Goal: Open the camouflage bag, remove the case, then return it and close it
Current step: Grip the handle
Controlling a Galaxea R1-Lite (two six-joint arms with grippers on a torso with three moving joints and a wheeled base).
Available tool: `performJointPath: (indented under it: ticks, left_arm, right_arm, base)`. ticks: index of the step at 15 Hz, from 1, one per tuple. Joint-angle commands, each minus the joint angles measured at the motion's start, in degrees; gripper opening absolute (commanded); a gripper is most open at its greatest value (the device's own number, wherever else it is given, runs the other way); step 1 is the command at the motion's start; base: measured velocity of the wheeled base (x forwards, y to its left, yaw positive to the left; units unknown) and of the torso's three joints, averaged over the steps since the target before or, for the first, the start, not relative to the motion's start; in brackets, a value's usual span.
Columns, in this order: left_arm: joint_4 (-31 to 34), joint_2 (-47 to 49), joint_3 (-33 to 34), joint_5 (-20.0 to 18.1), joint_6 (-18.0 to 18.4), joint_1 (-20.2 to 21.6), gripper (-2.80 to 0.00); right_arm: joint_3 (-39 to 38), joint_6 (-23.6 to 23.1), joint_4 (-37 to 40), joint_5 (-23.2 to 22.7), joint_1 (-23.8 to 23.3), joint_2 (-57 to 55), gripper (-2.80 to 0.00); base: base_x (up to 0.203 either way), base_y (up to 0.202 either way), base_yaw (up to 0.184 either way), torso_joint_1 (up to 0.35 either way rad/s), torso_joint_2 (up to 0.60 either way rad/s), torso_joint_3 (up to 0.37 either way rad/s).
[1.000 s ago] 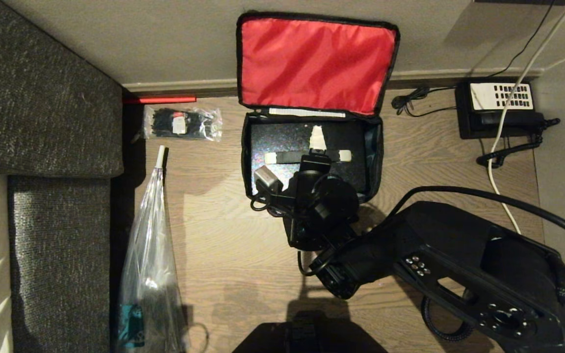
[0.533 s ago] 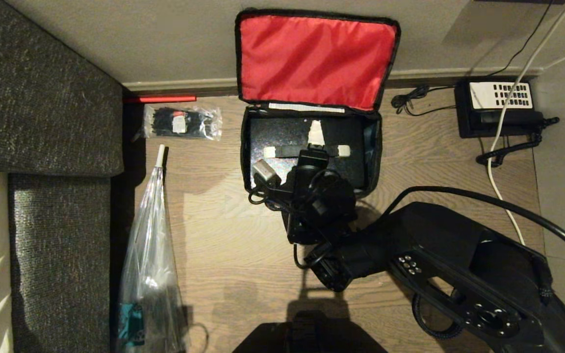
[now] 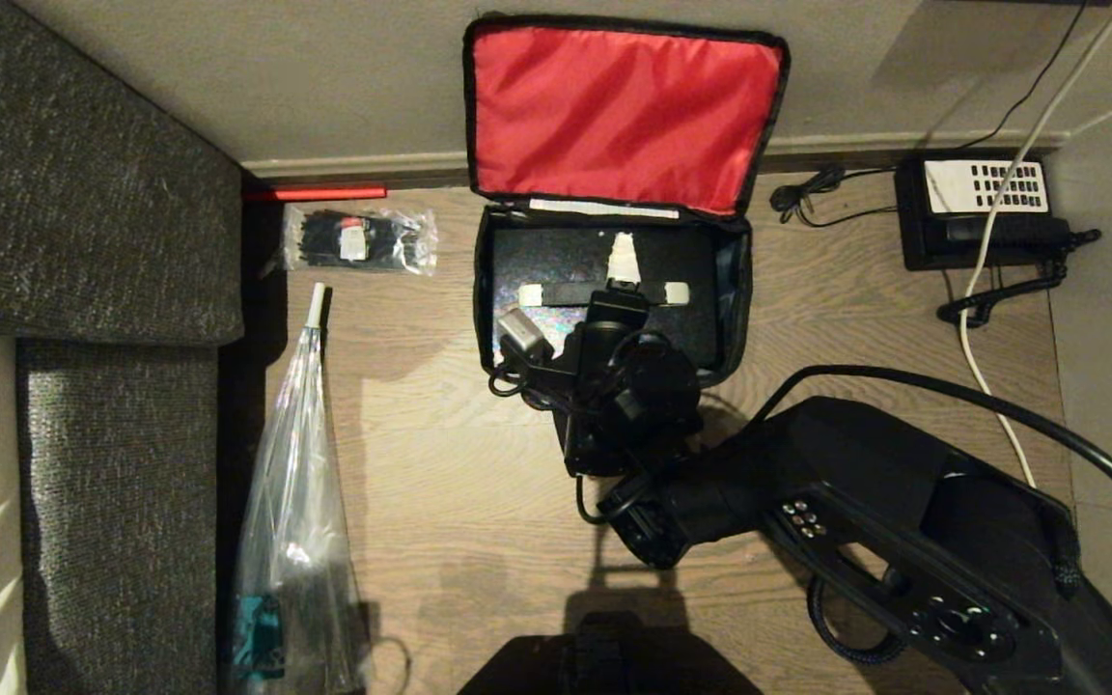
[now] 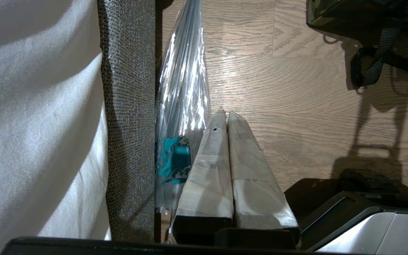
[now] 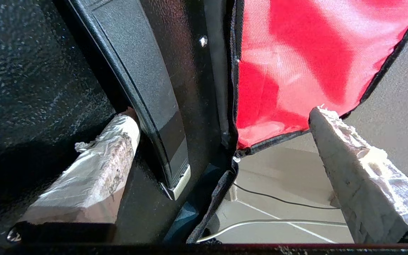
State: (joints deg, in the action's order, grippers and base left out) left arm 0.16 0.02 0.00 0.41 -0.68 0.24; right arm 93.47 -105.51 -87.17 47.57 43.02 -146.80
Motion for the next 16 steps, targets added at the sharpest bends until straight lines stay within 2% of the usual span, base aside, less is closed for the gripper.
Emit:
performJointPath:
  ticks: [1, 6, 9, 12, 16]
  left_arm:
    - [0.0, -0.1, 0.2, 0.0, 0.0, 0.0, -2.8]
    - [0.0, -0.1, 0.2, 0.0, 0.0, 0.0, -2.8]
    - [0.0, -0.1, 0.2, 0.0, 0.0, 0.0, -2.8]
    - [0.0, -0.1, 0.2, 0.0, 0.0, 0.0, -2.8]
    - [0.0, -0.1, 0.2, 0.0, 0.0, 0.0, -2.8]
  right_arm:
    - [-2.6, -0.1, -0.5, 0.3, 0.1, 2.4, 0.0]
    - [-6.6, 0.4, -0.5, 0.3, 1.6, 8.7, 0.0]
    - [-11.2, 0.4, -0.5, 3.6, 2.9, 11.6, 0.0]
    - [-10.7, 3.6, -0.5, 4.8, 4.9, 11.4, 0.0]
    - [-10.0, 3.6, -0.5, 4.9, 4.8, 9.2, 0.0]
  base:
    - [0.0, 0.0, 0.0, 0.0, 0.0, 0.0]
    - [0.0, 0.0, 0.0, 0.0, 0.0, 0.0]
    - [0.0, 0.0, 0.0, 0.0, 0.0, 0.0]
    - [0.0, 0.0, 0.0, 0.0, 0.0, 0.0]
    - [0.0, 0.0, 0.0, 0.0, 0.0, 0.0]
